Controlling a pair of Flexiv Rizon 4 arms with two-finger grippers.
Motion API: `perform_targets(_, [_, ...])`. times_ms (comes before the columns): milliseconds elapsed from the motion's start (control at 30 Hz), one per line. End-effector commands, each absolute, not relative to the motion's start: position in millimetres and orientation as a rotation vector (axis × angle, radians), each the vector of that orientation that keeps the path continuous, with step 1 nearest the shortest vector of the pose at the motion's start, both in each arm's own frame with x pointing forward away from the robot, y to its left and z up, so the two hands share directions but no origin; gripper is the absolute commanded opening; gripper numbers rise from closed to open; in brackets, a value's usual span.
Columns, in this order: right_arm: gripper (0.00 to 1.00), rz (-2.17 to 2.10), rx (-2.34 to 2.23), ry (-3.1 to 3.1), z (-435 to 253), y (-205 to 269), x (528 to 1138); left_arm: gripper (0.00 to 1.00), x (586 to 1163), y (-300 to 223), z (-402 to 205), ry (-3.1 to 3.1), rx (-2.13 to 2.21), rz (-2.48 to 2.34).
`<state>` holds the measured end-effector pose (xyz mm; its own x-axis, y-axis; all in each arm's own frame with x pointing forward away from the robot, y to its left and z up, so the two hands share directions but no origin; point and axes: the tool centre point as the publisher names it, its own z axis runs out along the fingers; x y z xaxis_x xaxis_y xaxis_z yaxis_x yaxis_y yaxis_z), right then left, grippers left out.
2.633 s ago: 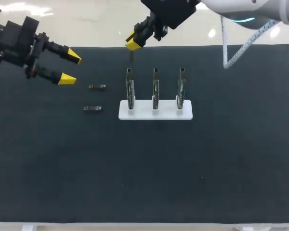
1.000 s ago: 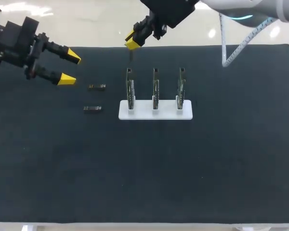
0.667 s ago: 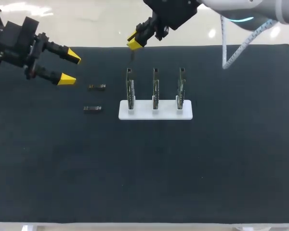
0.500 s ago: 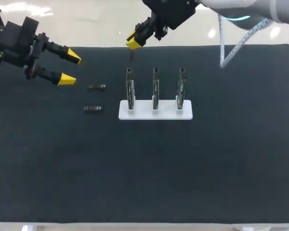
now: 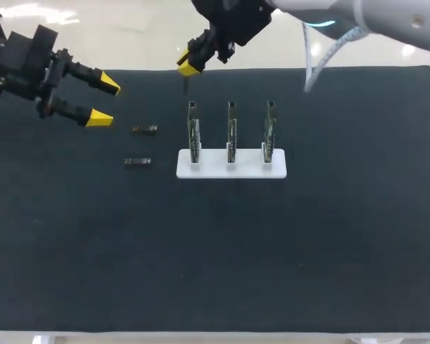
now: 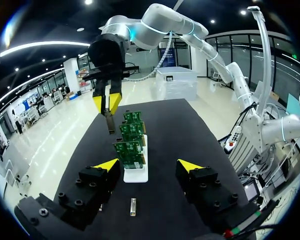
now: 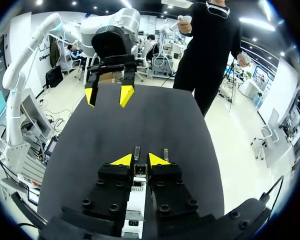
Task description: Pick up the optical module with the left hand, and insert it into the network port with the right hand.
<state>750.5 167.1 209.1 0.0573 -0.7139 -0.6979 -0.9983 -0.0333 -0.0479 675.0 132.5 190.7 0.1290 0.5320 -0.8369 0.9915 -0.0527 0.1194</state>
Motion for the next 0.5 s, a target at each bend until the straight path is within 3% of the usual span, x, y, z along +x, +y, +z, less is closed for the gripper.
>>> perform_targets(33, [0.00,0.717,-1.840,1.709,204.7,171.6,761.2,1.00,674.1,132.0,190.6,1.496,1.682,-0.796])
perform_targets(500, [0.00,0.736,-1.851,1.738,192.6,166.1,758.8,1.00,674.1,132.0,190.6,1.496,1.682,-0.796])
